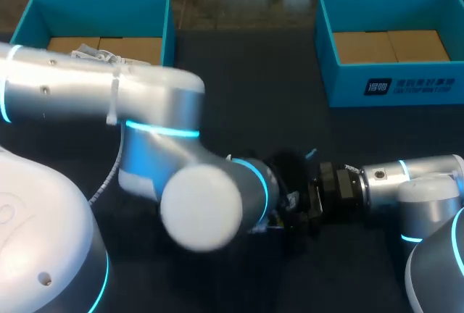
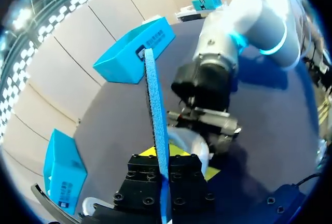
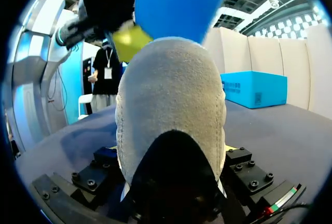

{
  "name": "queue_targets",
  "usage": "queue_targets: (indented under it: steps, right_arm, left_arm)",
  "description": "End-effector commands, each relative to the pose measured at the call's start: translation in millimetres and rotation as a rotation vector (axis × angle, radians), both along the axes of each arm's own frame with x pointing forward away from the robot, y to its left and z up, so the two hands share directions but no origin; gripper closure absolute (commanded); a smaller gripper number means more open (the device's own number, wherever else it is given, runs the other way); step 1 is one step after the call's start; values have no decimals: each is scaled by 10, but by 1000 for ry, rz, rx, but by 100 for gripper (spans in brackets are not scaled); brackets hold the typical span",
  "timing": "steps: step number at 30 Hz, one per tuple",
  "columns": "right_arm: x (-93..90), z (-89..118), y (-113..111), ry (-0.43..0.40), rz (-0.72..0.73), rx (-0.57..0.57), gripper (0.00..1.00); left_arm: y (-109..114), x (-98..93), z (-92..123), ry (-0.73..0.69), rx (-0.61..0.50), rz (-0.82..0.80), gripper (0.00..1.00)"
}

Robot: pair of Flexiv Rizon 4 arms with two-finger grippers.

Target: Take the shoe out of the shoebox, open the shoe tongue, remove and reinsert the insole, then place the shoe into the shoebox

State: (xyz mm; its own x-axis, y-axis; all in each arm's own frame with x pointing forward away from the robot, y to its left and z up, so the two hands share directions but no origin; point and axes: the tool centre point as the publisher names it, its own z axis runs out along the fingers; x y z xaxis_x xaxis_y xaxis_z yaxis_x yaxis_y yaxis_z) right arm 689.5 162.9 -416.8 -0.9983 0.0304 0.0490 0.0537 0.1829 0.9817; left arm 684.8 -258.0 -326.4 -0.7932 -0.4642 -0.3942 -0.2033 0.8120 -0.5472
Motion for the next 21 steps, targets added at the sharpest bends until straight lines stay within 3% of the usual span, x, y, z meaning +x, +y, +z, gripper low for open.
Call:
queue_targets:
  steps: [1,14,21]
  right_arm:
    - [1,7,20,1,1,-4,100]
    - [1,7,20,1,1,-4,100]
    - [1,7,20,1,1,-4,100]
  left_arm:
    - [-73,12,361,175,-16,-43,100]
    - [-242,-273,1236,668,-177,-262,100]
    - [-185,-549,1954,878,-304,-471,100]
